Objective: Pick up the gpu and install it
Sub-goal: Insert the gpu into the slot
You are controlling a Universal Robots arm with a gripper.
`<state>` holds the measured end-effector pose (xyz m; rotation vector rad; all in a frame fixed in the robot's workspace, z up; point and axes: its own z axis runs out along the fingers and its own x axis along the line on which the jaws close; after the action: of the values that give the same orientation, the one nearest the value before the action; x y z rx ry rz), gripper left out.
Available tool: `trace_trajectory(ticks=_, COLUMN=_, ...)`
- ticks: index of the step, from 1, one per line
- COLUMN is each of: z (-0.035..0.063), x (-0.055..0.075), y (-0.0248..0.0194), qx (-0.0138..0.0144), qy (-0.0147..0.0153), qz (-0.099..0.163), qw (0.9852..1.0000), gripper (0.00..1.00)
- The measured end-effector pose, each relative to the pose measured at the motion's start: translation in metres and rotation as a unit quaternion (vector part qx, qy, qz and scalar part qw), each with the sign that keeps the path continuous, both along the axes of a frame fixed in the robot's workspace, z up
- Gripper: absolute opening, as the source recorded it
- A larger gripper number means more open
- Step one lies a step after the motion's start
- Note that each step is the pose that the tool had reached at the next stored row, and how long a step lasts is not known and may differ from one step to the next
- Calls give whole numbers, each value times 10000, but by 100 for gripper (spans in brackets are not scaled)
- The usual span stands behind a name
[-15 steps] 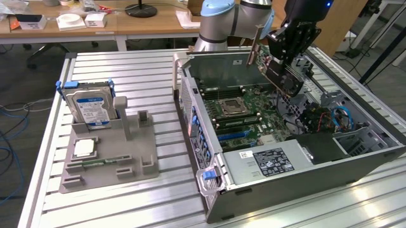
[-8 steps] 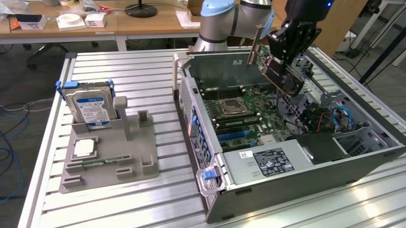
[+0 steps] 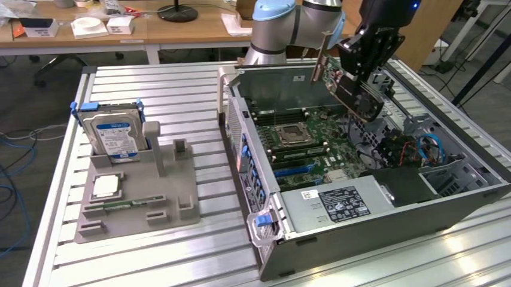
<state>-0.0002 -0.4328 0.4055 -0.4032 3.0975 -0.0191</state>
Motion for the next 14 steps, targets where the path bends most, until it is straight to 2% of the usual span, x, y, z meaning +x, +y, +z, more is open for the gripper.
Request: trace_trajectory(ticks=14, z=0, x=24, y=0, qx=0, qy=0, qz=94, qw=10000, gripper=26)
